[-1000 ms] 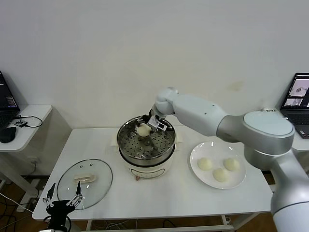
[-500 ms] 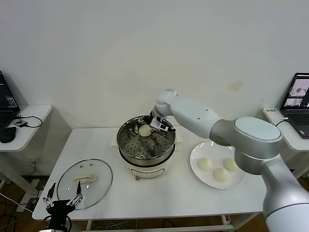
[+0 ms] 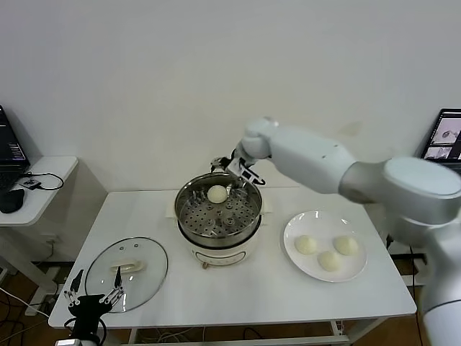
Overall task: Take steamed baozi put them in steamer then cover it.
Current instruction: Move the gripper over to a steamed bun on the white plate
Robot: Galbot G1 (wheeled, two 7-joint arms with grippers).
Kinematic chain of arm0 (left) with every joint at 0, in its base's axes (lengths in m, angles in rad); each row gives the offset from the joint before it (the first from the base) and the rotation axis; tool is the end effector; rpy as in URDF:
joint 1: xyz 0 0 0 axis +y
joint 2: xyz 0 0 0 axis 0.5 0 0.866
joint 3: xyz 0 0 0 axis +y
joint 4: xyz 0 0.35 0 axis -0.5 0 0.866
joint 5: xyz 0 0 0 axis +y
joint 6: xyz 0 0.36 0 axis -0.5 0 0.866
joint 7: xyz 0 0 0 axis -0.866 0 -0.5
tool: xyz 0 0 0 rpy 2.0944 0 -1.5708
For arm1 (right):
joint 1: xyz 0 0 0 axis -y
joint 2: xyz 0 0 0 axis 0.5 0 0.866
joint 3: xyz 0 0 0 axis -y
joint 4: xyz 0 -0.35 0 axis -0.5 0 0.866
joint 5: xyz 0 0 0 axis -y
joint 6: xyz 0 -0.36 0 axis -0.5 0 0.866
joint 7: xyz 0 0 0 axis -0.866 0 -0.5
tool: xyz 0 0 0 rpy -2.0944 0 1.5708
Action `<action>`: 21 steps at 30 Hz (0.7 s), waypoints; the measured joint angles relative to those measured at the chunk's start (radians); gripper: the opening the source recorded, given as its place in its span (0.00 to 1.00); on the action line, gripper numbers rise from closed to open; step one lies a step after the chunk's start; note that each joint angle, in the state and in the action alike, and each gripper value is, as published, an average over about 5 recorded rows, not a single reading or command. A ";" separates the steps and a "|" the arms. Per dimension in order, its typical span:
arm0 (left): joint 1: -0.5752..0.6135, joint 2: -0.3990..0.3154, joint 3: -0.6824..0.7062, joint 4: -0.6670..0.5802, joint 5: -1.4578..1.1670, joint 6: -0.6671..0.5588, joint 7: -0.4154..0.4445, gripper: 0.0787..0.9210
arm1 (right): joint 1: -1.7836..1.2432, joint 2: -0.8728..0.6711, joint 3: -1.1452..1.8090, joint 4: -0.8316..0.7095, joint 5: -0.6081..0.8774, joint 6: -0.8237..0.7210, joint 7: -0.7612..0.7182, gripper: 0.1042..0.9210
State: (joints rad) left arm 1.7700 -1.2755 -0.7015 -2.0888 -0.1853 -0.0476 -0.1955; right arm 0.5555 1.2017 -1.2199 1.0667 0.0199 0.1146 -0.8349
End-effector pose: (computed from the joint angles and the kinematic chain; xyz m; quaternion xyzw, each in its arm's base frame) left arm 0.1328 0.1029 -0.3148 0.0897 -0.9907 -0.0846 0.0570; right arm 0.6021 0.1006 -0.0350 0.5310 -0.4285 0.7288 0.0575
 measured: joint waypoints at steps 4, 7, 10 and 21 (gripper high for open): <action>-0.006 0.008 -0.006 -0.009 -0.011 0.012 -0.003 0.88 | 0.043 -0.128 -0.013 0.131 0.088 -0.138 -0.015 0.88; -0.007 0.016 -0.012 -0.013 -0.016 0.019 -0.004 0.88 | 0.059 -0.233 -0.018 0.230 0.136 -0.224 -0.024 0.88; -0.011 0.022 -0.016 -0.012 -0.019 0.025 -0.004 0.88 | 0.063 -0.340 -0.024 0.319 0.164 -0.288 -0.034 0.88; -0.019 0.025 -0.020 -0.018 -0.017 0.042 0.001 0.88 | -0.045 -0.597 -0.017 0.490 0.149 -0.391 -0.040 0.88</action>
State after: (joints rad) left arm 1.7513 -1.2507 -0.7212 -2.1065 -0.2027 -0.0053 -0.1949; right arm 0.5105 0.6049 -1.2372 1.5563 0.1689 -0.2761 -0.8754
